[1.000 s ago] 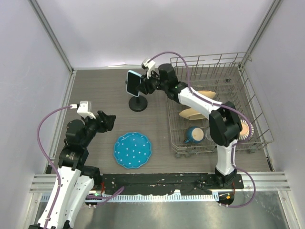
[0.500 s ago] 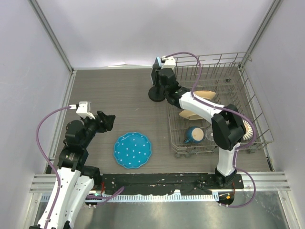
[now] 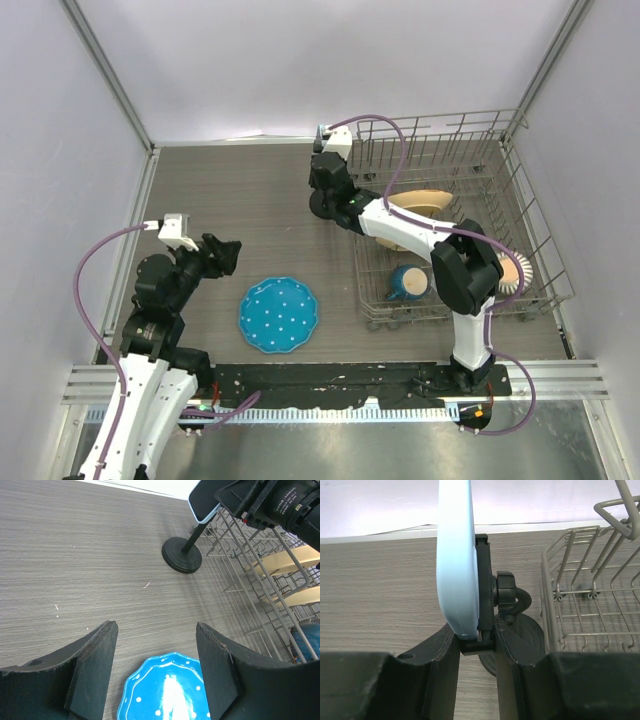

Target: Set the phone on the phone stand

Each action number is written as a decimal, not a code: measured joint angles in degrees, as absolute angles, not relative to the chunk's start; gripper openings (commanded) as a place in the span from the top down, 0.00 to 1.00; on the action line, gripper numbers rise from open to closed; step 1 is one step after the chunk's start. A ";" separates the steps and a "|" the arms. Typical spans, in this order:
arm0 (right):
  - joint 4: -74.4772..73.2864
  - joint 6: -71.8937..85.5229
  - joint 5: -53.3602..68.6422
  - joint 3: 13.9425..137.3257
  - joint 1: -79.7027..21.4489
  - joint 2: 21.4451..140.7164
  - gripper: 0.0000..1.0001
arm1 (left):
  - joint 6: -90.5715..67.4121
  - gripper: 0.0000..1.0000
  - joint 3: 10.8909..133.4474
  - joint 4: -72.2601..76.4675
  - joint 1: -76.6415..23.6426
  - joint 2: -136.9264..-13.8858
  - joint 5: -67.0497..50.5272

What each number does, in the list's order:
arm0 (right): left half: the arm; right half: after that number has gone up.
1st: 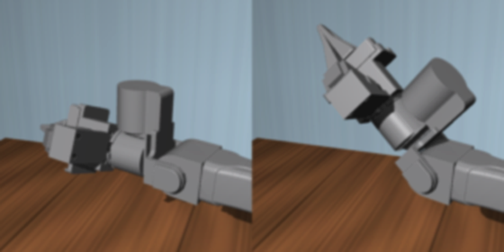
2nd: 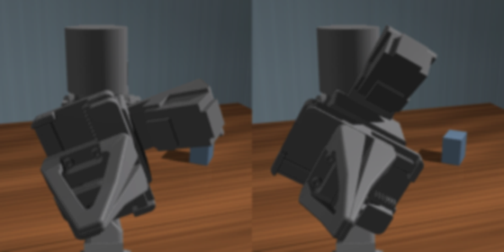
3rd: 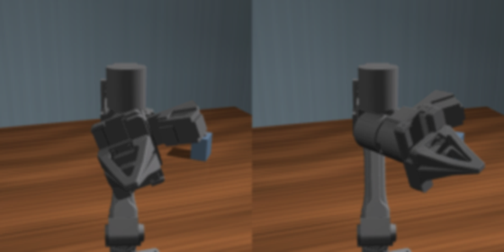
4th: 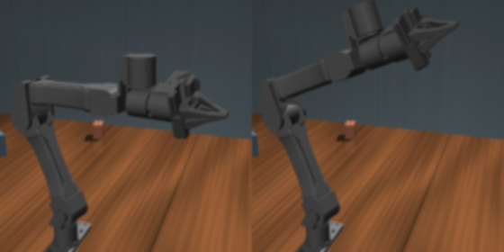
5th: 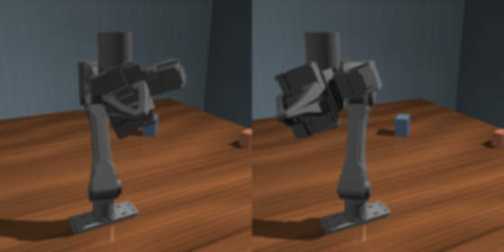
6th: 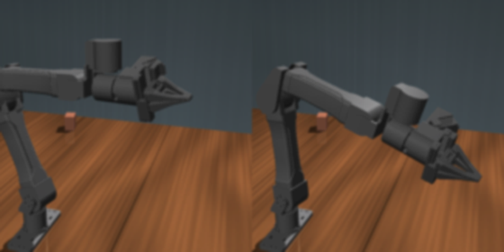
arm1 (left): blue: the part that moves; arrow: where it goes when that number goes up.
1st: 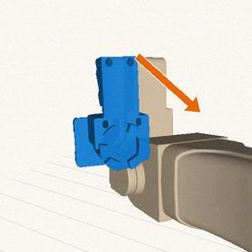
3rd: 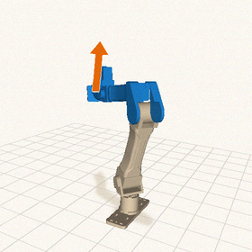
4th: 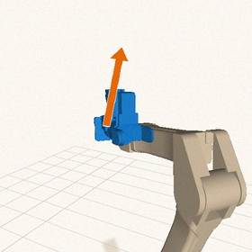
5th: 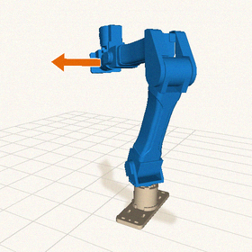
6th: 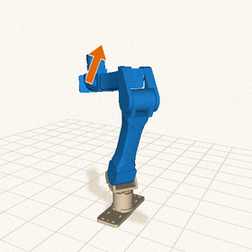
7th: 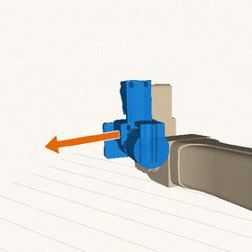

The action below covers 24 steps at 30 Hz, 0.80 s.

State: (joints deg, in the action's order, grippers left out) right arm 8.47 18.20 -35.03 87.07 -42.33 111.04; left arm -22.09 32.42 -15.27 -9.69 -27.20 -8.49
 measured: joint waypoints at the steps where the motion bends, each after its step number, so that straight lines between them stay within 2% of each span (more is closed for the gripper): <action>1: 8.49 18.17 -35.07 87.26 -42.44 111.22 1.00 | -22.09 0.32 32.42 -15.27 -9.69 -27.11 -8.47; 4: 8.51 18.22 -35.29 87.31 -42.70 111.26 0.98 | -22.09 0.32 32.42 -15.27 -9.69 -26.92 -8.47; 7: 8.49 18.22 -35.35 87.31 -42.76 111.26 0.85 | -22.09 0.32 32.42 -15.27 -9.69 -26.70 -8.49; 8: 8.49 18.22 -35.40 87.31 -42.81 111.26 0.70 | -22.09 0.32 32.42 -15.27 -9.69 -26.65 -8.49; 10: 8.43 18.24 -35.48 87.31 -42.83 111.26 0.55 | -22.09 0.32 32.42 -15.29 -9.69 -26.65 -8.49; 11: 8.29 18.39 -35.51 87.35 -42.87 111.26 0.43 | -22.09 0.32 32.42 -15.29 -9.69 -26.63 -8.47; 12: 8.03 18.72 -35.46 87.50 -42.92 111.26 0.35 | -22.09 0.32 32.42 -15.29 -9.69 -26.61 -8.47; 14: 7.44 19.59 -35.40 88.12 -43.18 111.28 0.27 | -22.09 0.32 32.42 -15.29 -9.69 -26.50 -8.47; 17: 5.37 20.03 -35.27 90.08 -43.75 111.28 0.22 | -22.09 0.32 32.42 -15.29 -9.69 -26.39 -8.47; 24: -1.15 20.51 -35.48 90.78 -44.07 110.15 0.21 | -22.09 0.31 32.42 -15.31 -9.69 -26.22 -8.47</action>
